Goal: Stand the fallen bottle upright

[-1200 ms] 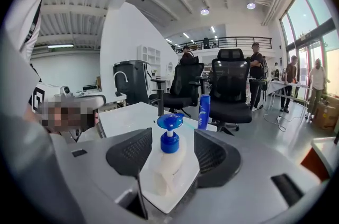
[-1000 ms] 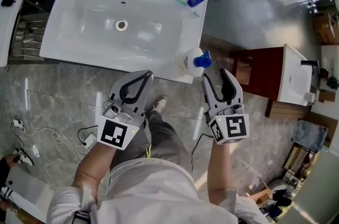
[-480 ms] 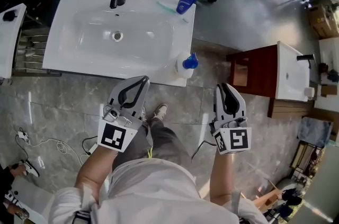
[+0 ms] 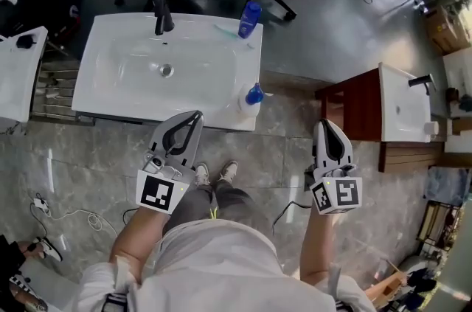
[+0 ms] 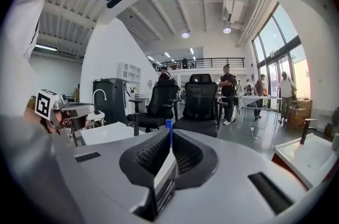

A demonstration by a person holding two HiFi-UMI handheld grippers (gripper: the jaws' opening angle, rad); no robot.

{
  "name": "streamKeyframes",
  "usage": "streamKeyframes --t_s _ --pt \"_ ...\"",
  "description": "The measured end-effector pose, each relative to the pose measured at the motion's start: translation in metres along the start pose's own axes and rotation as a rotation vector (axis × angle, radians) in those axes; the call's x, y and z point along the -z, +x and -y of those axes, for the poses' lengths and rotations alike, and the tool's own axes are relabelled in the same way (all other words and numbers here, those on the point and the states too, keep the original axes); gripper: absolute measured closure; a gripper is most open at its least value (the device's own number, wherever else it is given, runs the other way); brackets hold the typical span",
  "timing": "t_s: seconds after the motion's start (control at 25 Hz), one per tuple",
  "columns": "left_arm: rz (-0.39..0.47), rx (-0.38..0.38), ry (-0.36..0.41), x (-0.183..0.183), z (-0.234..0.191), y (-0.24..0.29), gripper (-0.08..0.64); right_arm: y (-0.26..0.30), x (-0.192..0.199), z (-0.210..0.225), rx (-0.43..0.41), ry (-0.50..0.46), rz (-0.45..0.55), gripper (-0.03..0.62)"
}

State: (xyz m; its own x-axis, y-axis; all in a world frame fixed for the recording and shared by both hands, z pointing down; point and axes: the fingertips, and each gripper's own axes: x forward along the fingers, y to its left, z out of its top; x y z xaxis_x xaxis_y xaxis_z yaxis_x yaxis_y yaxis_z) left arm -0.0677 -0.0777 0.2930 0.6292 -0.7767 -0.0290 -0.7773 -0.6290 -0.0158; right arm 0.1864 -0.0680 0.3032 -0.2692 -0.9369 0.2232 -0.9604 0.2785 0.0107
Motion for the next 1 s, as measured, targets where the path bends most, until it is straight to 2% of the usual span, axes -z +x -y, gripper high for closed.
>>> streamKeyframes --t_s 0.4,0.52,0.6,0.76,1.0 --pt "0.075 -0.058 0.06 -0.073 -0.004 -0.01 0.541 -0.037 -0.079 0.024 0.021 -0.043 0.164 0.548" --pt "0.113 -0.081 0.112 -0.095 -0.006 -0.013 0.541 -0.046 -0.095 0.028 0.011 -0.049 0.211 0.548" --pt "0.132 -0.094 0.136 -0.109 -0.005 -0.015 0.541 -0.054 -0.102 0.029 0.004 -0.056 0.229 0.548" --pt "0.152 -0.116 0.135 -0.126 0.001 -0.023 0.541 -0.072 -0.109 0.034 0.005 -0.05 0.242 0.548" --pt "0.161 -0.16 0.136 -0.136 0.001 -0.028 0.541 -0.088 -0.109 0.044 0.018 -0.032 0.245 0.548"
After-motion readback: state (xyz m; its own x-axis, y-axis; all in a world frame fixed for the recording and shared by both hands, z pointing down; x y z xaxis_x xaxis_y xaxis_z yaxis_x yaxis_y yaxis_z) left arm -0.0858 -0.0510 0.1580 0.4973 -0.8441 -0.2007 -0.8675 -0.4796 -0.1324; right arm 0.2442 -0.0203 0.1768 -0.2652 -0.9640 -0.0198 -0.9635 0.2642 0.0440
